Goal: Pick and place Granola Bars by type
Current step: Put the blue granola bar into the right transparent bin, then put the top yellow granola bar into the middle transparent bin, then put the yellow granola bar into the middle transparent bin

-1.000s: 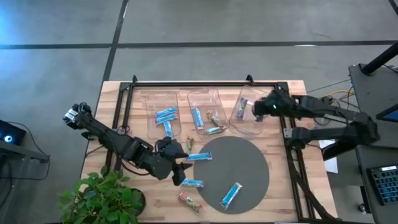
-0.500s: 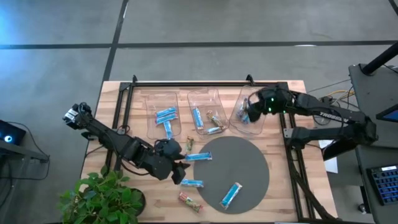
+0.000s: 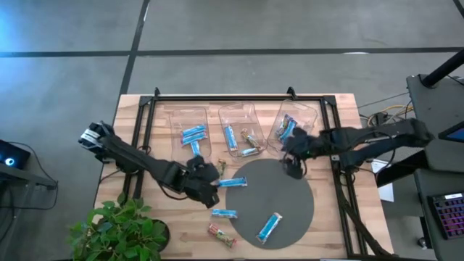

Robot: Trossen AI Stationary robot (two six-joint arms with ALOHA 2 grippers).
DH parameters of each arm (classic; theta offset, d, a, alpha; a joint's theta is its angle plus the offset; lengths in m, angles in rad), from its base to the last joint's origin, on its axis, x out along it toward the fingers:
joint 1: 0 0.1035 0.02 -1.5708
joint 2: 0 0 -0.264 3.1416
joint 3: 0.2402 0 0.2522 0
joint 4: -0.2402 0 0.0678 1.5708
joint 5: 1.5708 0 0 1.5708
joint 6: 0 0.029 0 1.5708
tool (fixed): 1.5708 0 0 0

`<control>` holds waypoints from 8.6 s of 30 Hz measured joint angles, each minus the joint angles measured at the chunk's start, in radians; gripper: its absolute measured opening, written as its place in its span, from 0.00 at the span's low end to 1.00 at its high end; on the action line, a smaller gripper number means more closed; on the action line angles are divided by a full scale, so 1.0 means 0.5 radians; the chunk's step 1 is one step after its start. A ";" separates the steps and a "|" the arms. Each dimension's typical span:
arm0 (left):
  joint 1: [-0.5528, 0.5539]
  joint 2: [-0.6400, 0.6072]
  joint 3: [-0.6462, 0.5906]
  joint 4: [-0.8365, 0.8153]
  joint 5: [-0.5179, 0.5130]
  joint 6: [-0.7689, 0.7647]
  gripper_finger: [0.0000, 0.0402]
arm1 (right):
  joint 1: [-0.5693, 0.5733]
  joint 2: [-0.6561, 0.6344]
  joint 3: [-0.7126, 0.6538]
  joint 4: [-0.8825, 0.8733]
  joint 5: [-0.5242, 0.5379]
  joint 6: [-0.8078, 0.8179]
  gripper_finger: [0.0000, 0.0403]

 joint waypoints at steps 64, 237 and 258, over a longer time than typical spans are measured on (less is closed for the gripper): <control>-0.694 0.134 -0.269 -0.289 -0.366 -0.946 0.46 | 0.156 2.204 1.436 0.269 0.147 -0.319 0.50; 1.039 0.229 0.330 0.497 0.268 -0.362 0.43 | -0.218 0.118 0.379 -0.676 0.546 0.278 0.65; 0.214 -0.176 0.261 -0.116 0.468 -0.342 0.43 | 0.659 0.613 0.187 -0.309 -0.435 -0.610 0.61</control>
